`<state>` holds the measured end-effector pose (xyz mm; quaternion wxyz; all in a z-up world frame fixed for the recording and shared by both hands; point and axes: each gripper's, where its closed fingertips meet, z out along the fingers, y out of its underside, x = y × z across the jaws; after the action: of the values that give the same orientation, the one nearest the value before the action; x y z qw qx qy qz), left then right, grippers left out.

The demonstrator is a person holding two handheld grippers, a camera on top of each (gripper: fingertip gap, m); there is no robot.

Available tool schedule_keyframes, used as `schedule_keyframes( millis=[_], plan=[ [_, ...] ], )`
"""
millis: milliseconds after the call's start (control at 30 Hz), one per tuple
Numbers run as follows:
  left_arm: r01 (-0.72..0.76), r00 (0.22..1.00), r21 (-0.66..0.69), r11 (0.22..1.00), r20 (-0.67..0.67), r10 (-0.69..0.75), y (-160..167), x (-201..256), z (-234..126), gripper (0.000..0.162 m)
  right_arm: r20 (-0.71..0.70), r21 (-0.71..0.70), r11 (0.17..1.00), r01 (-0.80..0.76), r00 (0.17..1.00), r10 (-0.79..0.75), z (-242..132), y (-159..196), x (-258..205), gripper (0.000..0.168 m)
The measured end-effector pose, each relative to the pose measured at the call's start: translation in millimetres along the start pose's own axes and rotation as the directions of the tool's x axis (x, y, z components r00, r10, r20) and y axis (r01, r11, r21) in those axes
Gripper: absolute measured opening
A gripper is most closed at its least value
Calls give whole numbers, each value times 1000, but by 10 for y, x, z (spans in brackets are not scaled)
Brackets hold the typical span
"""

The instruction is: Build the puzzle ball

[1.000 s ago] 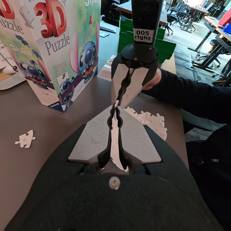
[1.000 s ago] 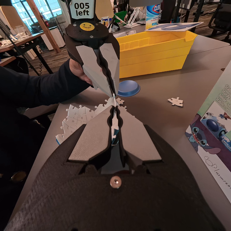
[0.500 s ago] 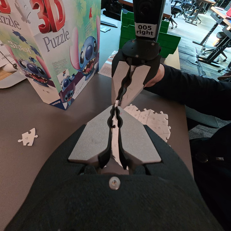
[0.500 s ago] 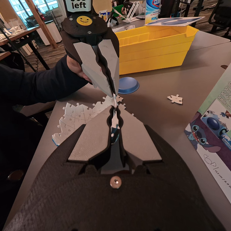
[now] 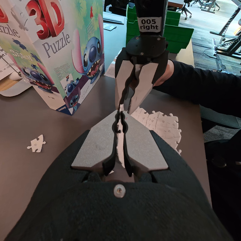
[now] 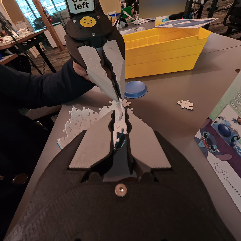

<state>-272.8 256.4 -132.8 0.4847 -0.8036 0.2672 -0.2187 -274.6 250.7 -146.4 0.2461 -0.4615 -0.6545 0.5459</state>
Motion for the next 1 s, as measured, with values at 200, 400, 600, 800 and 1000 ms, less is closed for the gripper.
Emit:
schedule_keyframes(
  millis=[200,400,600,800,1000],
  plan=[
    [-32,999,-31,999,7,33,44,10,18,0,-8,41,999,-2,1000,2,-63,-77,22,14],
    [-80,996,-75,994,31,82,105,9,50,0,-23,78,997,-3,1000,5,-127,-145,51,14],
    [-90,995,-89,992,31,93,127,14,59,0,-13,83,997,-3,1000,4,-134,-152,36,10],
    [-100,994,-97,990,22,102,136,32,53,0,-8,28,999,31,999,-31,-61,-71,-4,6],
    [-105,994,-115,988,16,108,161,46,56,0,-7,-14,998,61,998,-61,-13,-5,-28,2]
  ],
)
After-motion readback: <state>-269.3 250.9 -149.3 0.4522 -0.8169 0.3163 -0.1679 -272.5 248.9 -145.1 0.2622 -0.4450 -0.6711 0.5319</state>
